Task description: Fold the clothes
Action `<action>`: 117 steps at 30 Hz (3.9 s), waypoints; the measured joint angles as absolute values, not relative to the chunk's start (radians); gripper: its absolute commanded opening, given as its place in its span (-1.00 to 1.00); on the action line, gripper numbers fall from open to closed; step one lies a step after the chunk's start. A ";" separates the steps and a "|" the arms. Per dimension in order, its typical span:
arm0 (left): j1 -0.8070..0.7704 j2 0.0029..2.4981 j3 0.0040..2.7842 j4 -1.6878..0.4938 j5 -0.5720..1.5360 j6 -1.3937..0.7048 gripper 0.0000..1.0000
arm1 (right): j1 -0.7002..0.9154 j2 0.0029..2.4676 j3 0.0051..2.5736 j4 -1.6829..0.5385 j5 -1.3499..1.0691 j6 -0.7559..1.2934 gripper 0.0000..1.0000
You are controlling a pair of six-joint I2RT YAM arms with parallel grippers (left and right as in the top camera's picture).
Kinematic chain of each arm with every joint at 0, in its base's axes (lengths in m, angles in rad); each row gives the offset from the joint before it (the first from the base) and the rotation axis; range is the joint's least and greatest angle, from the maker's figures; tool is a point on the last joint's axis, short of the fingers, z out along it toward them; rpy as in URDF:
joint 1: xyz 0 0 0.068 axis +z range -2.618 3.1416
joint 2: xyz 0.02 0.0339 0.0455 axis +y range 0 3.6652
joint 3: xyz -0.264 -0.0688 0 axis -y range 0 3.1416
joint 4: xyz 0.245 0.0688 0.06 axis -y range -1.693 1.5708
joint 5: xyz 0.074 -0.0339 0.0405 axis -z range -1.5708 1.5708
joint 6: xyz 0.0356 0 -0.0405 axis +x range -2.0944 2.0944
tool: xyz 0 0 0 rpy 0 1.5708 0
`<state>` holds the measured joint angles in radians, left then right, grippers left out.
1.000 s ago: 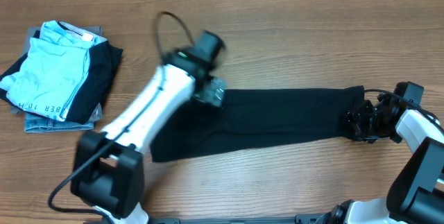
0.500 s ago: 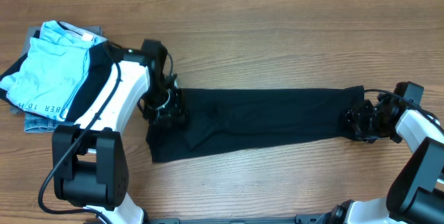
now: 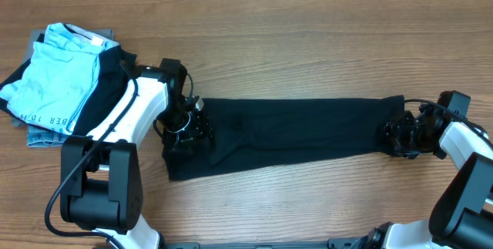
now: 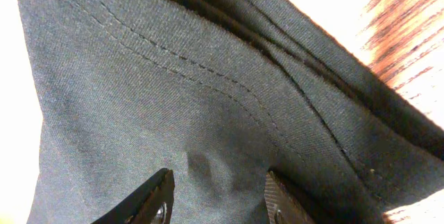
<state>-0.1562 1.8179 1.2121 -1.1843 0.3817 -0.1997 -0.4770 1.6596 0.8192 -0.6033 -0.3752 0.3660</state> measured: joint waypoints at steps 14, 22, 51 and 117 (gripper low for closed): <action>-0.156 1.818 1.124 -1.083 0.363 -0.261 -0.92 | -0.477 1.660 0.820 -0.603 -0.375 0.366 -0.06; -0.156 1.818 1.188 -1.160 0.347 -0.263 -0.92 | -0.477 1.660 0.820 -0.603 -0.375 0.366 -0.06; -0.156 1.817 1.335 -1.095 0.064 -0.252 0.19 | -0.477 1.660 0.820 -0.607 -0.374 0.366 -0.06; -0.249 1.737 1.202 -0.653 0.487 -0.057 -0.87 | -0.477 1.660 0.823 -0.613 -0.380 0.366 0.01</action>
